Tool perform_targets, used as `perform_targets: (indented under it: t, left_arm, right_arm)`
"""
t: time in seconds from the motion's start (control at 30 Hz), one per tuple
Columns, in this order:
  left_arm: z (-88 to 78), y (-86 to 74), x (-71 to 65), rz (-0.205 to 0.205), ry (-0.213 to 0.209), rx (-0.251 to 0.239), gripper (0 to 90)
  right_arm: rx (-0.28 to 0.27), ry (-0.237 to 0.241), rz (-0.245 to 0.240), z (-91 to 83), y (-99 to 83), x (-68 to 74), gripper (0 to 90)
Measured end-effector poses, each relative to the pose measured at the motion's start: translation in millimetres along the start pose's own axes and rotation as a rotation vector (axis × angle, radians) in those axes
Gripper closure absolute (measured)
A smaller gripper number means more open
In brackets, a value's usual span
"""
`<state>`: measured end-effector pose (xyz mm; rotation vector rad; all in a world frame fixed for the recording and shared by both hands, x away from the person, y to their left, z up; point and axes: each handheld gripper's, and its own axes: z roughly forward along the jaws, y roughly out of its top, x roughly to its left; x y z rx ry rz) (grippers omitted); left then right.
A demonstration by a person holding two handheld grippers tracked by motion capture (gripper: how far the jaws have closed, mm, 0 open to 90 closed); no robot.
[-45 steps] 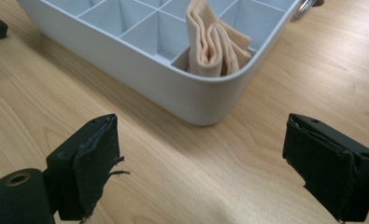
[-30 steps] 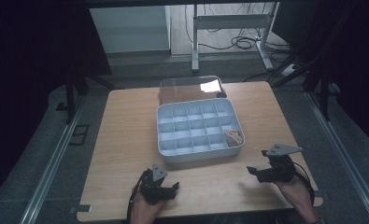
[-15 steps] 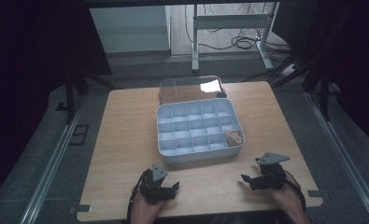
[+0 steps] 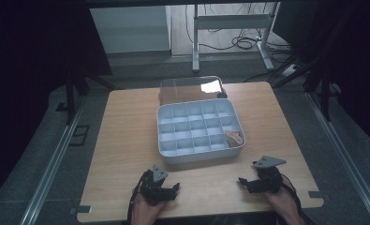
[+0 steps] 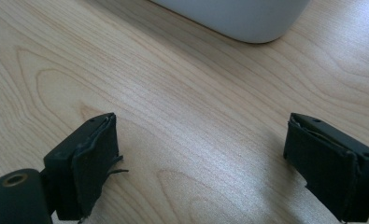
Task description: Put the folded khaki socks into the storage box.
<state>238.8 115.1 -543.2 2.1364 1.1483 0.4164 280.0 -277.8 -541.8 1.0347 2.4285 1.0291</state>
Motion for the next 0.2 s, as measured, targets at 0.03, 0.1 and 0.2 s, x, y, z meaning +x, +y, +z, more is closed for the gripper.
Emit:
perform_targets:
  t: [0.03, 0.1, 0.2]
  left_arm:
    - [0.0, 0.0, 0.0, 0.0, 0.0, 0.0, 14.3]
    - [0.1, -0.1, -0.2, 0.0, 0.0, 0.0, 14.3]
    - [0.1, -0.1, -0.3, 0.0, 0.002, 0.0, 14.4]
  right_arm:
    - [0.0, 0.0, 0.0, 0.0, 0.0, 0.0, 10.0]
    - [0.0, 0.0, 0.0, 0.0, -0.1, 0.0, 10.0]
    - [0.0, 0.001, 0.001, 0.0, -0.4, 0.0, 10.0]
